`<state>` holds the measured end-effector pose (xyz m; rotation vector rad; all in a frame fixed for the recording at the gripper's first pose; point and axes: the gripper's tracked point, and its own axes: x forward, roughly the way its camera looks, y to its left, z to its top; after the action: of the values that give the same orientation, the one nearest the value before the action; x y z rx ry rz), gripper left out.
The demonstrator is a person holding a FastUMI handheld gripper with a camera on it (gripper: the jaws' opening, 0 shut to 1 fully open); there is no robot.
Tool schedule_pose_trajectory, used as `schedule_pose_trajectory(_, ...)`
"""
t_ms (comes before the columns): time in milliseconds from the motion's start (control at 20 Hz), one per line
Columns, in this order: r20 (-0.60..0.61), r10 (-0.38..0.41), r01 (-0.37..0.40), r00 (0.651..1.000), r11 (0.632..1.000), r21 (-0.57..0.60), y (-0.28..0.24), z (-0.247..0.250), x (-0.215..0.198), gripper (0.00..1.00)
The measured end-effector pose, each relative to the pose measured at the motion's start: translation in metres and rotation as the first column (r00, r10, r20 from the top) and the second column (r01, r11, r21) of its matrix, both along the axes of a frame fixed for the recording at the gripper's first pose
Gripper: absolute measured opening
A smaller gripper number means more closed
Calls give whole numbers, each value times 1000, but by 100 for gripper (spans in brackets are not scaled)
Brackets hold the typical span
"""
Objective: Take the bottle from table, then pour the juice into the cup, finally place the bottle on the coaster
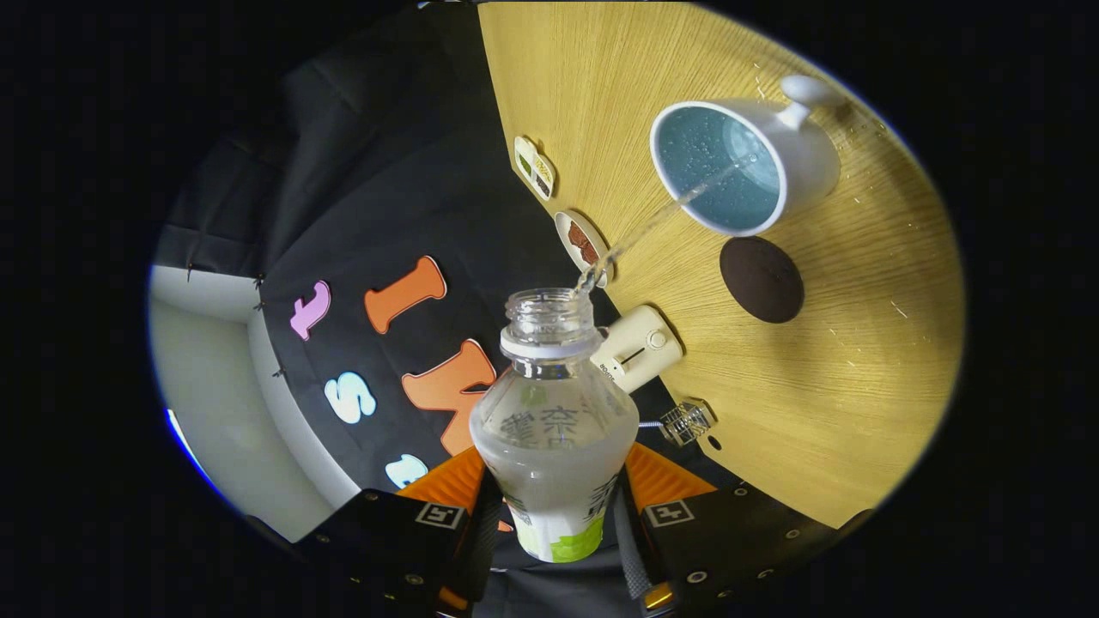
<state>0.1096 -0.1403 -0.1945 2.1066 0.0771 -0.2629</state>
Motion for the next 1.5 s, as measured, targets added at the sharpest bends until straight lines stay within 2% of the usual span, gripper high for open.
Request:
schedule_pose_trajectory(750,9,-22,21,1000,996,88,-9,4,4,63)
schedule_pose_trajectory(1500,1,-26,25,1000,993,116,-9,0,4,63)
